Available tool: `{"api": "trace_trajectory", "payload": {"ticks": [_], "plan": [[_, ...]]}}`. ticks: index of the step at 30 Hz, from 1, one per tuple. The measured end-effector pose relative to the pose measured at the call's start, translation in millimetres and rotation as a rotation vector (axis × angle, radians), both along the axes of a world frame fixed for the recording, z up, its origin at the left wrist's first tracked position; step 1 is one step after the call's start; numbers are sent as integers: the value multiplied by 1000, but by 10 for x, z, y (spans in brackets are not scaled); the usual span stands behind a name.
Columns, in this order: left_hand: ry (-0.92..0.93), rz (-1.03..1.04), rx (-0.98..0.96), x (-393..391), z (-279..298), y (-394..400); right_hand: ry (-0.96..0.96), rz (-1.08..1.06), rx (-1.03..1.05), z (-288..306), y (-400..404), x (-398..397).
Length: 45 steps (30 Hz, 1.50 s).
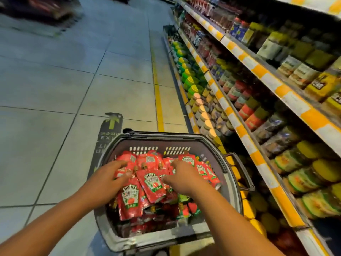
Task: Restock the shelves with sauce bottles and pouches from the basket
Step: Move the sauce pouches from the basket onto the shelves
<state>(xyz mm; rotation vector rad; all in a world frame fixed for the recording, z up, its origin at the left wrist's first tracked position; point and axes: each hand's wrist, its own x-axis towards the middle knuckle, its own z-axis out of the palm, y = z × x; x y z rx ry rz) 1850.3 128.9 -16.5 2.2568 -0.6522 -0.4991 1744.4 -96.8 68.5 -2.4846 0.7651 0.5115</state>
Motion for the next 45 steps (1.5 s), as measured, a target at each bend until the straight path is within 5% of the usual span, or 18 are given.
{"api": "trace_trajectory", "payload": {"ticks": [12,18,32,38,45], "plan": [[-249,-68,455,-270,-248,-216,-7,13,-122,-797,361,48],[-249,-46,474,-246,-323,-286,47,-89,-114,-857,346,67],[106,67,-1,-217,-236,-210,-189,-426,204,-824,93,10],[621,347,-457,-107,-27,-231,-375,-707,607,-670,16,-141],[846,422,-767,-254,394,-505,-643,-938,950,-249,-178,-435]]}}
